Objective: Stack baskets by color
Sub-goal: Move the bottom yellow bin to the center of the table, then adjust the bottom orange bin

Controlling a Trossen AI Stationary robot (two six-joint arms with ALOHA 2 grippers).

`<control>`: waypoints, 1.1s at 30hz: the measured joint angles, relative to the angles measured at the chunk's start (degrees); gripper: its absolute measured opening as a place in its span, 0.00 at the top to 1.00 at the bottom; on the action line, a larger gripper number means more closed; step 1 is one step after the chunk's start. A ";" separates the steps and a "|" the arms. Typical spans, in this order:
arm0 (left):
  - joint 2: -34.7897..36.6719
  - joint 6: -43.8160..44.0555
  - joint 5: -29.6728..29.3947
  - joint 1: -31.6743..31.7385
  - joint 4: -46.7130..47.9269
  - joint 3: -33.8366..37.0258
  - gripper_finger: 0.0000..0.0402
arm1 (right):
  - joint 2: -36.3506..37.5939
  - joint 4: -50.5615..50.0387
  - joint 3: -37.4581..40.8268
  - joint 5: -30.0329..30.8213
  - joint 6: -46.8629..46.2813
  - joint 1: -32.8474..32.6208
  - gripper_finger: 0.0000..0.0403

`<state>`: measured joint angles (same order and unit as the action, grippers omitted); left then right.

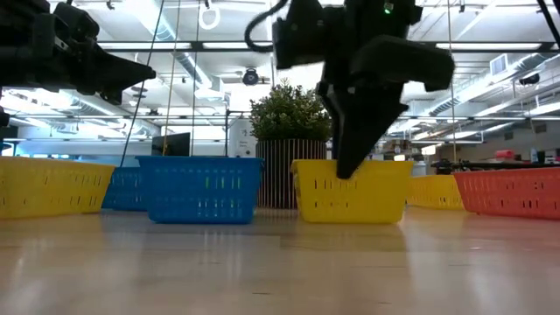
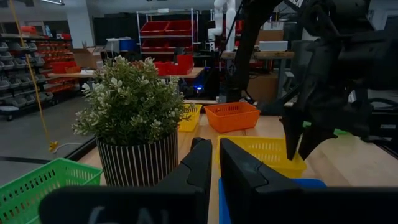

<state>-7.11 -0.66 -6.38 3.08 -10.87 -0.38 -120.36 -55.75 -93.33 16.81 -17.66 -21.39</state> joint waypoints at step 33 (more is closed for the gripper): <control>0.00 -0.01 0.00 0.02 0.05 -0.01 0.90 | 45.46 -17.48 41.42 -16.49 -27.47 -5.58 0.47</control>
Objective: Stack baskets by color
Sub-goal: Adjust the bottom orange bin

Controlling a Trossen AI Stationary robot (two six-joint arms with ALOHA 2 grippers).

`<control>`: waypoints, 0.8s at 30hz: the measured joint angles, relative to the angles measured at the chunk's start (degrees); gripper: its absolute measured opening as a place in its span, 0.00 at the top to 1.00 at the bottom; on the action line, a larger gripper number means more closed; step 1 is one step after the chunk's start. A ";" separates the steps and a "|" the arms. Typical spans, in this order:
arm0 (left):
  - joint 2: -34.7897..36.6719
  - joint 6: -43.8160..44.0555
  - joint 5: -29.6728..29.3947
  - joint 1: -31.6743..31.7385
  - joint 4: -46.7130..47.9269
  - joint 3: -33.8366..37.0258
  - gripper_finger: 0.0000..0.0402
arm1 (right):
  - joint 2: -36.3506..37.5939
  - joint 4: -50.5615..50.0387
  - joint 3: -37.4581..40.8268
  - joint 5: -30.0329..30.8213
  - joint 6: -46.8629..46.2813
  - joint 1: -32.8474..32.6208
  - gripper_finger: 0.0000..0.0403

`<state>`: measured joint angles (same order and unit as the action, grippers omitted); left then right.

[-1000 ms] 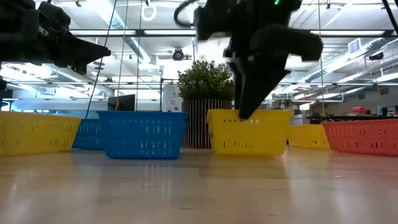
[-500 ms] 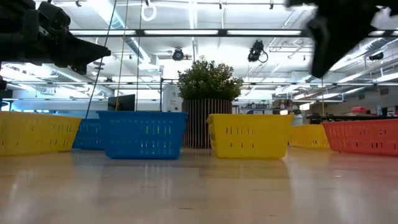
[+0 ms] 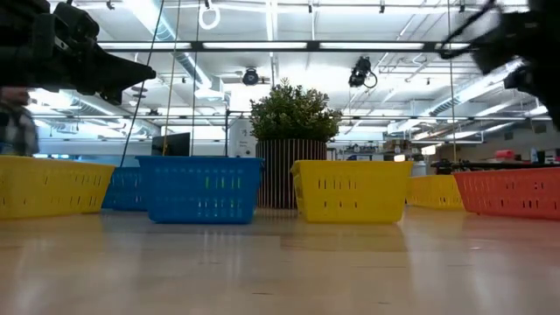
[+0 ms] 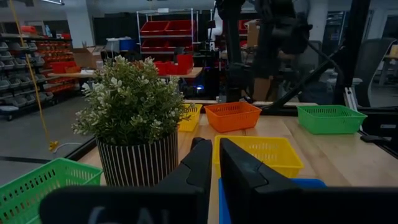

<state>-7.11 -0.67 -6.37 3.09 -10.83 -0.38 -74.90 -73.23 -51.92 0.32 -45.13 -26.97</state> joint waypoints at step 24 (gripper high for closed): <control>0.00 0.01 -0.01 -0.01 0.07 0.01 0.91 | -7.27 7.83 3.24 6.02 8.39 -5.76 0.96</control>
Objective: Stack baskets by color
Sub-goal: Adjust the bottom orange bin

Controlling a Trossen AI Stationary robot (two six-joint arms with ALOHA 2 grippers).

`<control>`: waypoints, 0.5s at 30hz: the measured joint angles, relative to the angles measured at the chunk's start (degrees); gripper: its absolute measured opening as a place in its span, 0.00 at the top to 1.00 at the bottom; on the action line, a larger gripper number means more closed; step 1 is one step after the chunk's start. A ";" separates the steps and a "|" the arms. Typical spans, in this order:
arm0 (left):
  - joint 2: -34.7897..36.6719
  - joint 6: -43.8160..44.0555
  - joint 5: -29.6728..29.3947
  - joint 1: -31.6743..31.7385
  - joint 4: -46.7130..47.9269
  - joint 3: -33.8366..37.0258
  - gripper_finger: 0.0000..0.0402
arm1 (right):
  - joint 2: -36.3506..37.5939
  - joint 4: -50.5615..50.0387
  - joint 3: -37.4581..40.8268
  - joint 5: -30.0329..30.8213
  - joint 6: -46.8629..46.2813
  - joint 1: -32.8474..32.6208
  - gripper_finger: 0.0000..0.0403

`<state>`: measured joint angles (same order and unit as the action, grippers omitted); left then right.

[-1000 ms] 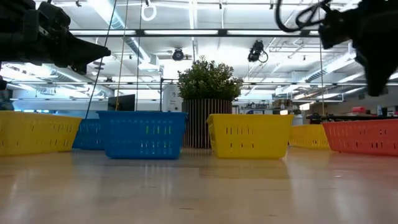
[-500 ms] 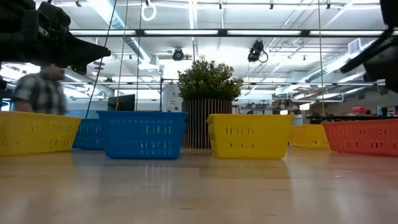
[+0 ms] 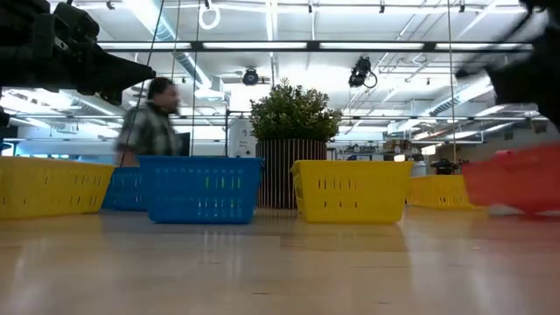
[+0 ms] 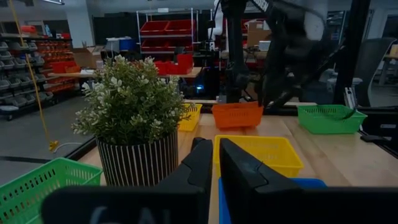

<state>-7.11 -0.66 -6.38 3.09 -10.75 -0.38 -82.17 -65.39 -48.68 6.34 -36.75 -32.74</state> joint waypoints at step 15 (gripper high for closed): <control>0.00 -0.01 0.01 -0.02 -0.01 0.00 0.91 | -18.63 -4.97 -23.95 5.23 5.55 7.22 0.97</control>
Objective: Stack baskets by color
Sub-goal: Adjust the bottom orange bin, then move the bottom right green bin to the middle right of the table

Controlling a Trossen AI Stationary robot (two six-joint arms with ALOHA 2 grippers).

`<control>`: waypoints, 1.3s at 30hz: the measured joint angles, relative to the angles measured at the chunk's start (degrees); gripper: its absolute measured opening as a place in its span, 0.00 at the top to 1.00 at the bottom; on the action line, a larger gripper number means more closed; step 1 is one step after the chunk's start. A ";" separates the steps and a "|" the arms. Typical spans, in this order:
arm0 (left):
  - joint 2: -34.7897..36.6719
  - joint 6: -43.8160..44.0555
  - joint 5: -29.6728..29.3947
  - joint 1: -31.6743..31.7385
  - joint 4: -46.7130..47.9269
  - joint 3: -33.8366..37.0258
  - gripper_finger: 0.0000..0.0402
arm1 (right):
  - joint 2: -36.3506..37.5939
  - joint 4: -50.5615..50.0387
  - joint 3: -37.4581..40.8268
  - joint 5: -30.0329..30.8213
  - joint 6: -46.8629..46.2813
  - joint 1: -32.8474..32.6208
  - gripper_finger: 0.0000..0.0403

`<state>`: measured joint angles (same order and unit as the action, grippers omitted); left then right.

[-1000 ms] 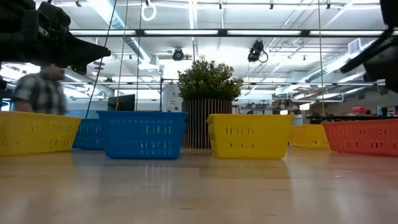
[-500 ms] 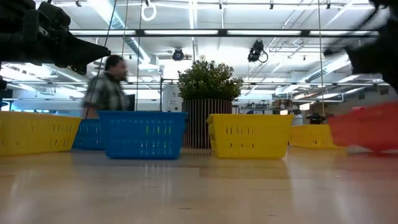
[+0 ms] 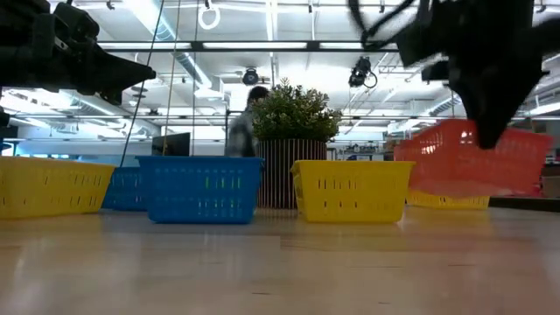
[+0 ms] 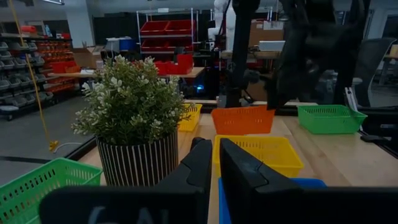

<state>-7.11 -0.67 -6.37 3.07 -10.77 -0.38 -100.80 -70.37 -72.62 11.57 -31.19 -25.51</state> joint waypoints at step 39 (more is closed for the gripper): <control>0.00 0.02 -0.01 0.02 -0.06 0.00 0.92 | 0.96 0.21 -3.68 4.43 -4.01 -4.11 0.61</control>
<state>-7.11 -0.64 -6.39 3.09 -10.83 -0.38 -99.85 -70.15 -76.30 16.00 -35.20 -29.62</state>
